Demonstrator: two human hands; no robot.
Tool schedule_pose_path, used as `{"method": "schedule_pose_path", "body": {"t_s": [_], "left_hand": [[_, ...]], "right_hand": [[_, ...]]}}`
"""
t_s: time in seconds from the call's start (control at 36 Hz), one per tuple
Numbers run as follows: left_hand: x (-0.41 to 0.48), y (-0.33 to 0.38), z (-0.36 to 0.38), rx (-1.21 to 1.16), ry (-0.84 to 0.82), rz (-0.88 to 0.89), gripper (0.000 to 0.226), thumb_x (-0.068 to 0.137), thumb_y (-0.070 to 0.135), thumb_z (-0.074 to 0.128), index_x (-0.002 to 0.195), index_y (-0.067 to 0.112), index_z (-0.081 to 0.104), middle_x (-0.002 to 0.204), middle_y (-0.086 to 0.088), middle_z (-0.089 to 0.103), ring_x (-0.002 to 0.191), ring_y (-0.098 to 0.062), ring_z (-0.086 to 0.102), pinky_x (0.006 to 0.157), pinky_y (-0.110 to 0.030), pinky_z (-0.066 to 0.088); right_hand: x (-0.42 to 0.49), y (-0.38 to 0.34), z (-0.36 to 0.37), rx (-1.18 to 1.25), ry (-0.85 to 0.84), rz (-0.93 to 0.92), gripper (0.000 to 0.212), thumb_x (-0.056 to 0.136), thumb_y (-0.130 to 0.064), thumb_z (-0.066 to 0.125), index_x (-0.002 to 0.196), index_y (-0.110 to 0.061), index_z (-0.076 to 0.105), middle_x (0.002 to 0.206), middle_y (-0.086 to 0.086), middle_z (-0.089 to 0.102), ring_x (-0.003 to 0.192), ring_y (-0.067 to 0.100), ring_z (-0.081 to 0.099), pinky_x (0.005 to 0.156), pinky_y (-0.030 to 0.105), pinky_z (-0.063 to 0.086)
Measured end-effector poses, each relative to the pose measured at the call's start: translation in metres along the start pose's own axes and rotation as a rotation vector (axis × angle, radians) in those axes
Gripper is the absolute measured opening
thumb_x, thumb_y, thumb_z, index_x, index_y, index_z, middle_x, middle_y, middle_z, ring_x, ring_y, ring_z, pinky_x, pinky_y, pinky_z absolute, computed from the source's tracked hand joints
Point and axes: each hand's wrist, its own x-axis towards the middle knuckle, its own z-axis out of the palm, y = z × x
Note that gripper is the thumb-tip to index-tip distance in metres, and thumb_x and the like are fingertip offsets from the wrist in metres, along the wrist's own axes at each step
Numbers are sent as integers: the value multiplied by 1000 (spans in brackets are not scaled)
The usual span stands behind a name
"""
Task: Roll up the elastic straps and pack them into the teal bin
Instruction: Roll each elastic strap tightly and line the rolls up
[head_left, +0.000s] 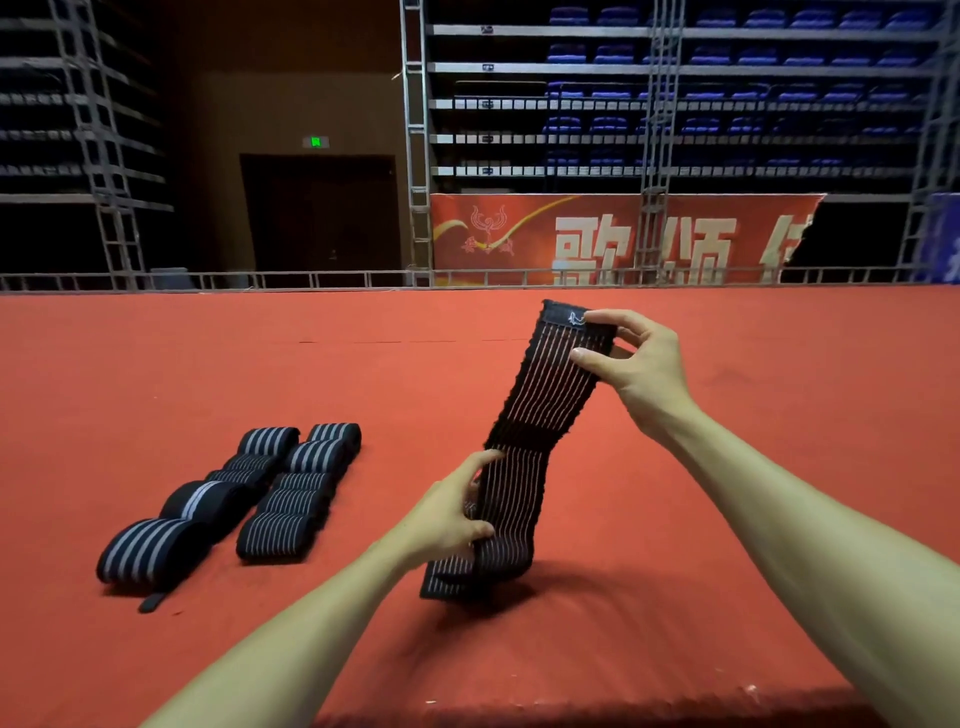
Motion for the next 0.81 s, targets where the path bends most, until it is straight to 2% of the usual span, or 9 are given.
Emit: {"method": "schedule_pose_path", "body": {"t_s": [0.08,0.19,0.31,0.36,0.44,0.56,0.61,0.69,0.81], "left_hand": [[12,14,10,-169,4,-24,72,85,-14,61,139,30,42,95,-6,55,63,-11,60,51,-30,54],[25,41,24,-385,-57,-56,60,87,-17,61,135,17,47,87,-5,58,60,-8,63,48,-22,50],[36,61,41,-513,-129,-73,45,87,-11,64,121,19,58,114,-19,60,77,-15,65,54,-24,51],[42,60,54,-497,-145,-80,35,88,-10,64,110,17,63,113,-13,60,77,-16,63,56,-24,52],[48,47,78,-380,-172,-130,28,88,-10,63,102,14,63,106,-4,60,67,-11,62,54,-23,53],[51,12,106,-47,-216,-156,30,85,-3,69,111,13,65,115,-13,60,70,-13,57,64,-32,54],[54,1,110,149,-235,-96,37,84,6,74,118,17,65,120,-15,57,77,-15,55,62,-25,49],[62,-6,107,311,-250,-3,44,85,17,75,127,21,62,122,-10,59,90,-17,56,72,-19,42],[74,-10,96,504,-266,97,41,87,25,73,126,19,63,120,-10,61,106,-21,57,90,-24,40]], "right_hand": [[-2,2,-8,-39,-44,6,47,72,6,81,109,-20,68,110,-2,68,101,23,68,87,32,58],[3,9,-22,-130,-33,-13,49,76,8,77,117,-17,67,114,-2,67,99,18,67,84,23,57],[7,17,-39,-186,14,-16,48,77,7,76,118,-18,66,112,-3,66,93,-1,65,80,16,55],[4,26,-47,-199,34,-3,47,78,9,75,117,-16,66,109,-5,66,85,-10,63,73,11,52],[-10,54,-56,-251,31,54,47,78,8,75,117,-18,67,108,-8,67,91,3,65,75,14,53],[-31,99,-66,-279,27,127,49,78,5,77,113,-27,67,109,-11,68,99,15,65,84,28,56],[-38,116,-70,-299,17,142,49,78,4,78,113,-29,67,111,-10,68,102,14,65,88,31,55],[-42,134,-71,-329,16,162,49,78,2,77,114,-29,67,113,-9,68,105,14,65,87,30,53],[-44,159,-69,-354,24,181,49,79,2,77,116,-29,66,115,-7,67,105,19,64,89,34,54]]}}
